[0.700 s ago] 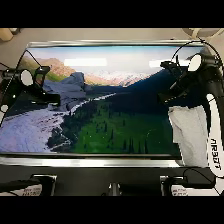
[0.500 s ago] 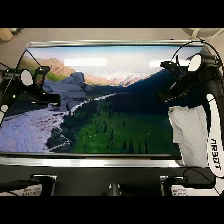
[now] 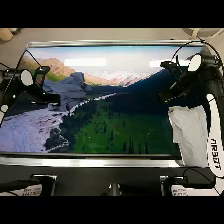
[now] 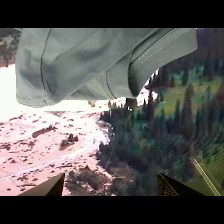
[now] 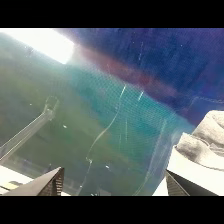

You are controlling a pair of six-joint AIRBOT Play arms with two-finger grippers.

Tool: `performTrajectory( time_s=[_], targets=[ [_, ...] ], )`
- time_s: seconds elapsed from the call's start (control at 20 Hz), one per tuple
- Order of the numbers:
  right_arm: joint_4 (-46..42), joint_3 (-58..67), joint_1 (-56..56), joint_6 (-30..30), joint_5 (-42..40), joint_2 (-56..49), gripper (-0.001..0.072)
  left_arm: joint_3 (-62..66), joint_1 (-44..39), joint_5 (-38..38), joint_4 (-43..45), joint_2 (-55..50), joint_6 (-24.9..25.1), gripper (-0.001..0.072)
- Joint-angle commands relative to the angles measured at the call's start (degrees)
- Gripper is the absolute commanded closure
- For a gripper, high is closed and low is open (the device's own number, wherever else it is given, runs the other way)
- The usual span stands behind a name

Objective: Fold the shirts.

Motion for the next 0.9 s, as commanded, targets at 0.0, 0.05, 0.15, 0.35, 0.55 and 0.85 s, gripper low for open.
performTrajectory(
  time_s=[0.0,0.05,0.15,0.35,0.55,0.85],
  targets=[
    [0.0,0.1,0.0,0.0,0.0,0.0,0.0013,0.0,0.0,0.0,0.0,0.0,0.0,-0.0006],
    [0.0,0.1,0.0,0.0,0.0,0.0,0.0013,0.0,-0.1,0.0,0.0,0.0,-1.0,-0.0006],
    [0.0,0.1,0.0,-0.5,-2.0,0.0,0.0012,0.0,-0.2,0.1,0.0,-0.2,-2.7,-0.0006],
    [-2.7,0.1,0.0,-2.6,-8.3,0.0,0.0012,-0.1,-0.2,4.0,0.0,-2.1,-2.7,-0.0006],
    [-6.0,0.1,0.0,-2.6,-12.4,-0.1,0.0011,-0.1,-0.5,6.5,-0.3,-5.2,-8.0,-0.0006],
    [-6.0,0.1,0.0,-2.6,-22.9,-0.1,0.001,14.8,2.5,20.6,0.4,-16.7,-5.5,-0.0005]
  ],
)
